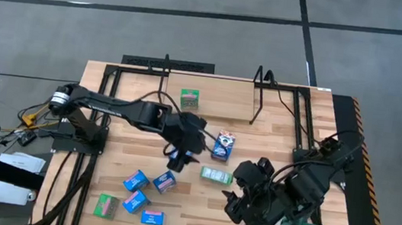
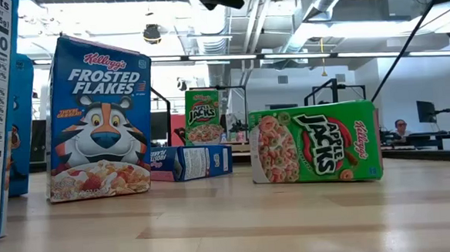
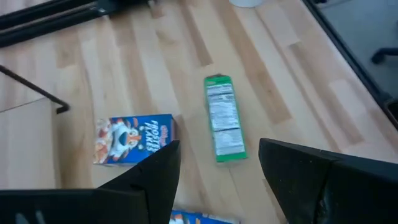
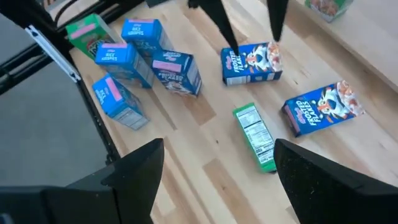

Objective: Stack cereal on shelf
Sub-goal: Put the right green cereal box on the shelf aligned with the other green cereal box

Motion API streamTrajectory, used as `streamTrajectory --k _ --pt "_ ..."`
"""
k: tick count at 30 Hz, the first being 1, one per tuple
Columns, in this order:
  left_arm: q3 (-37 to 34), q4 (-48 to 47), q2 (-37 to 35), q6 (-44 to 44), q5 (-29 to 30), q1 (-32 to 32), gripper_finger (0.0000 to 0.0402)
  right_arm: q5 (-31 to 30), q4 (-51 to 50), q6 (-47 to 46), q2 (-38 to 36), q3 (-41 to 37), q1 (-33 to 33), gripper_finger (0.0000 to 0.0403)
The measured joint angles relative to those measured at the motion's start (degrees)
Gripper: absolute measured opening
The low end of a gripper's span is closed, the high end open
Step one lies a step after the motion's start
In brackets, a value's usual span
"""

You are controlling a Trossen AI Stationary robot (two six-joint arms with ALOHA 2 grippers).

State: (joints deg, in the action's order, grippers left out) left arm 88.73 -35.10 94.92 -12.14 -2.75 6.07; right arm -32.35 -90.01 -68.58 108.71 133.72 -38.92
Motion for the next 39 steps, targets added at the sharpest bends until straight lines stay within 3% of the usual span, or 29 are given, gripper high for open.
streamTrajectory --k 4,8,15,20,39 --pt "0.0 2.8 1.8 -0.1 3.8 0.4 0.0206 0.7 0.0 -0.5 -0.2 -0.1 -1.9 0.0326" --pt "0.0 3.3 6.0 -2.4 3.0 1.0 0.0223 0.7 0.0 -3.3 -0.1 -0.1 -4.4 0.0326" --pt "-0.1 5.1 12.9 0.1 -2.2 1.0 0.0337 -1.9 0.0 -8.7 0.3 -1.8 -7.2 0.0326" --pt "-0.1 6.1 15.9 2.9 5.2 1.9 0.0393 -2.3 -0.1 -11.5 0.4 -4.9 -7.7 0.0326" --pt "-0.1 9.1 21.5 4.4 2.3 2.5 0.0388 -2.5 0.0 -12.4 0.3 -5.0 -9.1 0.0326"
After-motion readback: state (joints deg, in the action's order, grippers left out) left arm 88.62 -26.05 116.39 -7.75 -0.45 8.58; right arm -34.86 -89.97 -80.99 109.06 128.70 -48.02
